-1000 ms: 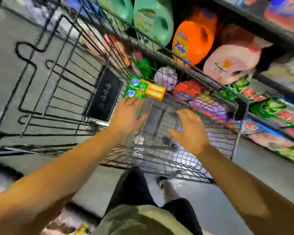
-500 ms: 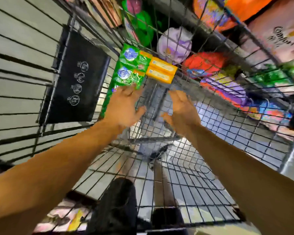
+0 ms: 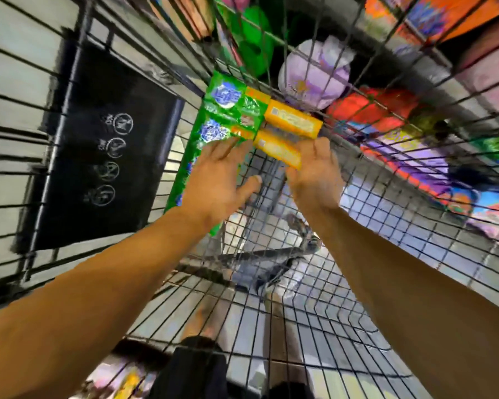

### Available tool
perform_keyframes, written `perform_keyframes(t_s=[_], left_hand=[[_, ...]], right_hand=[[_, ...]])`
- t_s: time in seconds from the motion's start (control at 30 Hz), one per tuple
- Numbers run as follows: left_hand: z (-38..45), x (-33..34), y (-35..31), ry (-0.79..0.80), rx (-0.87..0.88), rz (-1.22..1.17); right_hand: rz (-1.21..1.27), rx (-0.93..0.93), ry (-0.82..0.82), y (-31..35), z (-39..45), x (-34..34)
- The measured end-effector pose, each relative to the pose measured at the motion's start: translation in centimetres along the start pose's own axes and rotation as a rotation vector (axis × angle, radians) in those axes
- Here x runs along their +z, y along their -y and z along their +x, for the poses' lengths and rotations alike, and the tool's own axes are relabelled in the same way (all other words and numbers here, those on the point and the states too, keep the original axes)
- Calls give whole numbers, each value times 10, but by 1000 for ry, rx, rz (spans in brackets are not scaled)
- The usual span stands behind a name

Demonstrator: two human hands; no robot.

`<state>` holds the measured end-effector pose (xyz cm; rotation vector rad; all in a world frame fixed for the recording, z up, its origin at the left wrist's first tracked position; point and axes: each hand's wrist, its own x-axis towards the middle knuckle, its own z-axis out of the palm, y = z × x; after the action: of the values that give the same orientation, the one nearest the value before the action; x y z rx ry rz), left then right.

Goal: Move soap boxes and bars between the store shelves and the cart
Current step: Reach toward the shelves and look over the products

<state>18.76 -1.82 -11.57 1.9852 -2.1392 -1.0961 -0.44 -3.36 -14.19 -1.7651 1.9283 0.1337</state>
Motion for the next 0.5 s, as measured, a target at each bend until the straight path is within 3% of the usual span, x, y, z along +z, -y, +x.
perform_keyframes(t_s=[0.13,0.23,0.33,0.4,0.5], left_hand=[[0,-4,-4,-3,61,72],[1,-5,-10,99,130,151],[1,-7,-12,182,150,37],[-1,-11,-11,129,107,-83],[-6,-15,-4,-56,52,-105]], right_hand=[[144,-141,6,-8,-19,-6],[189,-228,155,-9,-33,-20],[445,-257,146,-7,-37,-35],[503,-248,160,-7,-29,-46],[322,-225,143,-7,-5,-50]])
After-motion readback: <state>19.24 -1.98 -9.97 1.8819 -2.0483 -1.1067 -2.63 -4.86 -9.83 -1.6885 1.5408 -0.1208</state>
